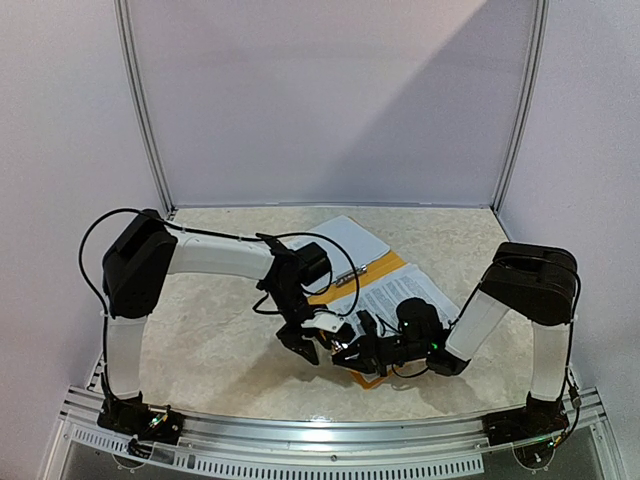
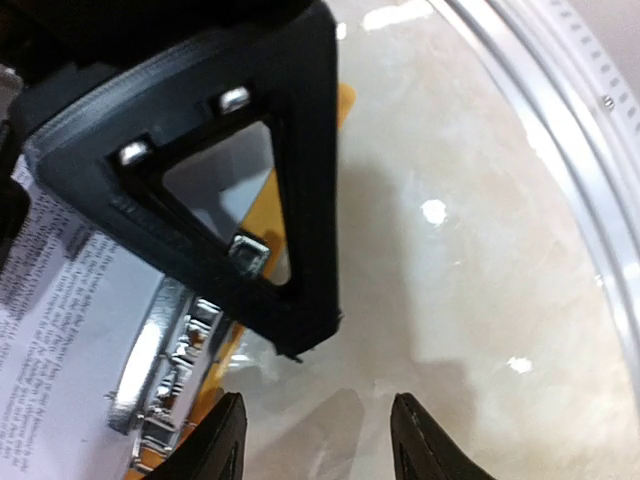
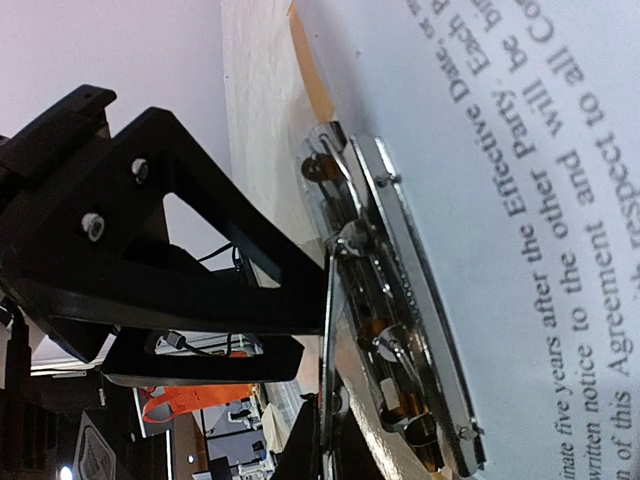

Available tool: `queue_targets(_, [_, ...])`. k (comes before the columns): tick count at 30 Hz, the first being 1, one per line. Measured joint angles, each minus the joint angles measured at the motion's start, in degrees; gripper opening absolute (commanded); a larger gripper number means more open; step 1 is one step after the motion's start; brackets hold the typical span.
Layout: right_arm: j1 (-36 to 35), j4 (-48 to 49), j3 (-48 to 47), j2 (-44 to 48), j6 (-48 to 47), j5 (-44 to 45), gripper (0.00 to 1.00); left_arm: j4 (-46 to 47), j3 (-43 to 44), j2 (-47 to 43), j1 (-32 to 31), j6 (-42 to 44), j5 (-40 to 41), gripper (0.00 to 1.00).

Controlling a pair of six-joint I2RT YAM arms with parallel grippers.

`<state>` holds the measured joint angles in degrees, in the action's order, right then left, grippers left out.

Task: Put the files into the folder
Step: Clamp the file in the folder with some files.

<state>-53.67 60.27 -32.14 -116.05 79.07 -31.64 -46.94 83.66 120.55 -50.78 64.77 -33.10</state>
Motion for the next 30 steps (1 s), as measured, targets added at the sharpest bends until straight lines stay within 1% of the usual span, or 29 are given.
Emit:
queue_targets(3, [0.02,1.92,0.7,-0.33,0.68,0.31,0.0,1.55,0.52,0.0,-0.04,1.27,1.44,0.5])
queue_targets(7, [0.04,1.68,0.81,-0.17,0.68,0.68,0.0,1.68,2.71,0.0,-0.04,1.44,1.62,0.5])
queue_targets(12, [0.02,-4.13,0.02,1.95,-1.29,1.01,0.0,1.09,6.67,0.0,0.17,2.8,0.57,0.49])
queue_targets(16, [0.02,-8.41,-1.07,3.08,-2.82,0.98,0.0,1.01,7.13,0.72,-0.13,3.17,1.97,0.4])
queue_targets(20, [0.02,-10.03,-1.42,3.45,-3.56,1.03,0.0,1.16,7.21,3.28,-0.22,3.58,4.11,0.33])
queue_targets(27, [0.02,-11.19,-1.92,3.5,-4.13,0.96,0.0,3.91,6.78,4.31,-0.35,1.22,6.27,0.27])
queue_targets(30, [0.02,-11.32,-1.92,3.52,-4.28,1.01,0.0,4.35,6.6,4.31,-0.48,0.96,6.67,0.26])
